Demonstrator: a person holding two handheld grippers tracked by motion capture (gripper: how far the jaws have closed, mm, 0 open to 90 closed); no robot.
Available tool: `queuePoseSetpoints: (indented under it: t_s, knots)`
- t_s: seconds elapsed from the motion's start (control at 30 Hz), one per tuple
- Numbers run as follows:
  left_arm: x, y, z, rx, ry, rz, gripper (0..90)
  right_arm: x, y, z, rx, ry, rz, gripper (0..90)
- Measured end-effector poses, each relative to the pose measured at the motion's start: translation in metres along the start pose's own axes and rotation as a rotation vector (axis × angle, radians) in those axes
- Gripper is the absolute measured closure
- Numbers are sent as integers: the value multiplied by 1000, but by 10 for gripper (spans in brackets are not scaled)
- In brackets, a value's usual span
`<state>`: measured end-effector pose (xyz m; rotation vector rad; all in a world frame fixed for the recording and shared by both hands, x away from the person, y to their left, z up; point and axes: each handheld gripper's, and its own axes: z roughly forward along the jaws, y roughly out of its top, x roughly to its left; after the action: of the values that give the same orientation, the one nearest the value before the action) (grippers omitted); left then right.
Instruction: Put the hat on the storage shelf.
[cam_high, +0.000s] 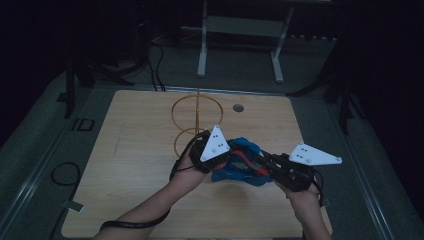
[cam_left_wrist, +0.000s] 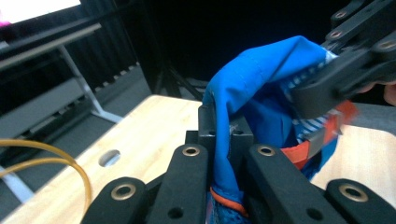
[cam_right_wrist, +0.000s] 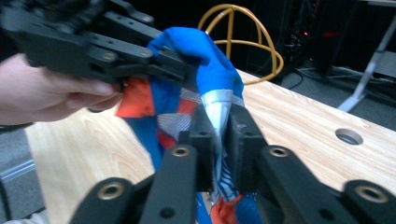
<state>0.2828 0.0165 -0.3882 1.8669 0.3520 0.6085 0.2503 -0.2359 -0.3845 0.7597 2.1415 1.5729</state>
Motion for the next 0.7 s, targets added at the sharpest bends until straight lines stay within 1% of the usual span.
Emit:
queuePoseSetpoints:
  t_s: [0.07, 0.1, 0.13, 0.17, 0.23, 0.27, 0.3, 0.33, 0.37, 0.4, 0.43, 0.47, 0.5, 0.53, 0.57, 0.6, 0.63, 0.67, 0.7]
  knots:
    - [1, -2, -2, -9, -13, 29, 890, 2, 2, -7, -18, 0, -1, 710]
    - [2, -3, -3, -29, -38, 34, 890, 3, 3, -10, -27, 7, -6, 706]
    - [2, -3, -4, -30, -38, 45, 890, 3, 3, -15, -37, -2, -7, 696]
    - [3, -4, -5, -27, -47, 48, 889, 2, 4, -19, -46, -5, -3, 696]
    - [5, -5, -8, -45, -72, 62, 889, 0, 6, -28, -64, -13, 5, 685]
    - [6, -5, -9, -51, -81, 66, 889, -1, 6, -31, -65, -24, 3, 680]
    - [8, -5, -11, -70, -103, 73, 889, -3, 5, -34, -61, -30, 0, 677]
    - [9, -5, -13, -84, -101, 78, 889, -5, 4, -36, -59, -39, 1, 677]
    - [11, -5, -15, -85, -110, 82, 889, -7, 3, -37, -50, -47, 3, 677]
    - [13, -5, -17, -102, -132, 81, 889, -10, 0, -36, -38, -47, 4, 677]
    - [14, -5, -19, -118, -139, 82, 888, -12, -2, -36, -27, -49, 11, 677]
    - [16, -5, -20, -124, -151, 89, 889, -15, -5, -34, -20, -45, 20, 676]
    - [18, -5, -22, -145, -181, 85, 888, -17, -8, -33, -12, -33, 29, 669]
    - [20, -6, -23, -162, -192, 88, 888, -19, -10, -31, -7, -21, 40, 664]
    - [22, -7, -24, -167, -205, 91, 888, -19, -12, -29, -2, -6, 47, 656]
    - [24, -8, -25, -186, -228, 98, 888, -19, -13, -26, 4, 12, 46, 634]
    - [25, -9, -25, -196, -232, 105, 887, -17, -14, -25, 9, 26, 41, 621]
    - [27, -10, -26, -200, -250, 106, 888, -14, -14, -23, 12, 36, 31, 609]
    - [28, -11, -26, -201, -253, 121, 888, -11, -14, -21, 16, 49, 14, 597]
